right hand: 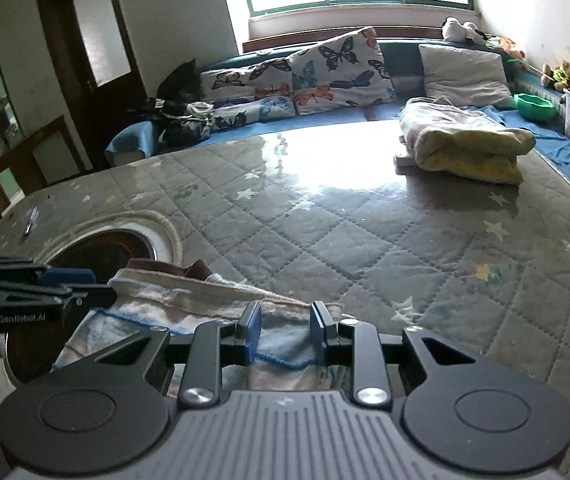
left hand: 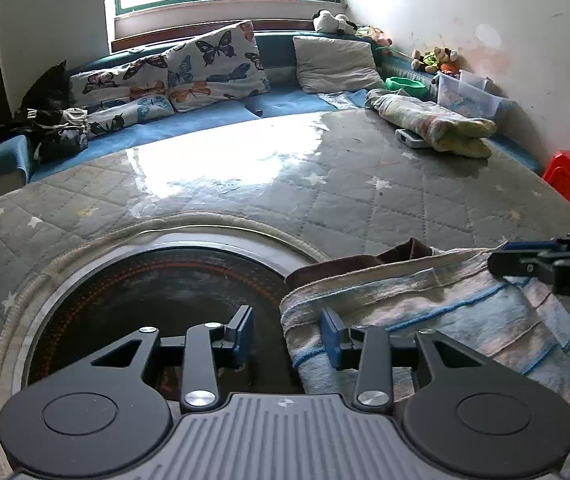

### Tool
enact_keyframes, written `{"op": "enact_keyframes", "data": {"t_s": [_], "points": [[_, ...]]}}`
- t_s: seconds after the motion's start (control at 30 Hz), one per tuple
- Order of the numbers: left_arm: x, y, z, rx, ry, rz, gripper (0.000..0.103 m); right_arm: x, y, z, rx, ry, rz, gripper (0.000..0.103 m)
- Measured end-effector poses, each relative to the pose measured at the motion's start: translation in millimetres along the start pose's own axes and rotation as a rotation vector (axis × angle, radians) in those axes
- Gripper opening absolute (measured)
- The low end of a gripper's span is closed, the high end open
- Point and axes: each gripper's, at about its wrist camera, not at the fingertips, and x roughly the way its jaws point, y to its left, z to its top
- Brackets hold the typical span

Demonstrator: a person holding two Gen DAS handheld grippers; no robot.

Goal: Fold towel

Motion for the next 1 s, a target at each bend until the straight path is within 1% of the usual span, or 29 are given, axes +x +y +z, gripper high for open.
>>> {"op": "enact_keyframes", "data": {"t_s": [0.23,0.27,0.3,0.4,0.57,0.7,1.0], "points": [[-1.5,-1.0,-0.3,0.007,-0.001,0.022,0.05,-4.5,-4.5,2.4,0.025,-0.02,-0.019,0.027],[-2.1,-1.4,-0.4,0.008,-0.002,0.023,0.052,-5.9,-5.1,2.3,0.025,-0.022,-0.024,0.029],[-2.7,-1.7,-0.5,0.009,-0.002,0.025,0.054,-7.4,-5.4,2.0,0.027,-0.024,-0.026,0.032],[-5.1,-3.1,-1.3,0.012,-0.006,0.027,0.056,-12.1,-6.1,0.5,0.035,-0.028,-0.025,0.033],[-10.6,-5.0,-2.3,0.015,-0.013,0.03,0.06,-18.7,-5.3,-6.8,0.042,-0.027,-0.017,0.036],[-14.7,-7.6,-3.1,0.022,-0.021,0.035,0.067,-24.1,-3.7,-12.3,0.047,-0.027,-0.013,0.038],[-25.6,-11.8,-6.8,0.03,-0.04,0.043,0.079,-34.8,0.0,-24.2,0.061,-0.026,-0.008,0.042]]}}
